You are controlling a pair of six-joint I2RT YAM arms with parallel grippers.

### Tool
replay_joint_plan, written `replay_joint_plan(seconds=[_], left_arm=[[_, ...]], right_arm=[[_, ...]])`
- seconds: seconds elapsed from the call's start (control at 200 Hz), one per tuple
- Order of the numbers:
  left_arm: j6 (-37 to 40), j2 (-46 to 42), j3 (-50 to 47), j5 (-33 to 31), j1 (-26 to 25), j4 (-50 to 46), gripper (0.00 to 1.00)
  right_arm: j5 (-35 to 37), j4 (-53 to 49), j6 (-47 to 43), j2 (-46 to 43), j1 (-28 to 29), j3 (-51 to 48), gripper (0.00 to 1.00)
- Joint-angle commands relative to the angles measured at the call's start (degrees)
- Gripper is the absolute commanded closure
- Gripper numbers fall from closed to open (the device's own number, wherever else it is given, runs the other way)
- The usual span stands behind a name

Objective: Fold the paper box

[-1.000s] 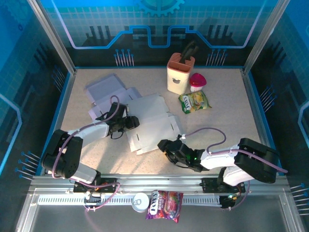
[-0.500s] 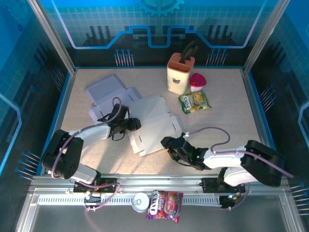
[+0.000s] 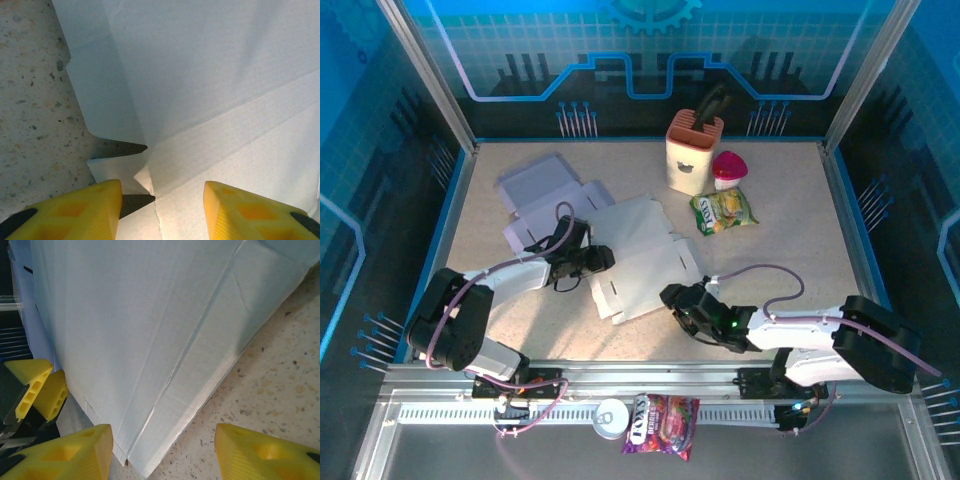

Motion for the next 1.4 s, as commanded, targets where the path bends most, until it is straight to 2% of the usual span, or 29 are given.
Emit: replay_joint_plan(seconds=[0.0, 0.37, 0.655, 0.83, 1.035, 1.396], left_arm=[[-0.83, -1.08, -0.26, 0.25, -0.6, -0.36, 0.53], [-1.46, -1.24, -0.64, 0.1, -1.57, 0.03, 0.53], [-1.55, -0.93, -0.4, 0.09, -2.15, -0.09, 0.53], [-1.42, -0.15, 0.06, -0.16, -2.58, -0.3, 0.53], [-1.13, -0.36, 0.42, -0.89, -2.79, -0.85, 0.53], [-0.84, -0.11, 0.97, -0.79, -2.85, -1.26, 0.53]], right_arm=[[0.22, 0.04, 0.47, 1.2, -1.14, 1.69, 0.44], [-0.84, 0.95, 0.93, 2.65, -3.01, 1.49, 0.45], [-3.28, 7.36, 1.0, 5.87, -4.75, 0.82, 0.45], [-2.42, 4.01, 0.66, 3.54, -4.43, 1.07, 0.46], [0.23, -6.16, 0.33, -2.9, -3.75, 1.48, 0.46], [-0.14, -3.19, 1.82, -1.22, -4.47, -0.34, 0.46]])
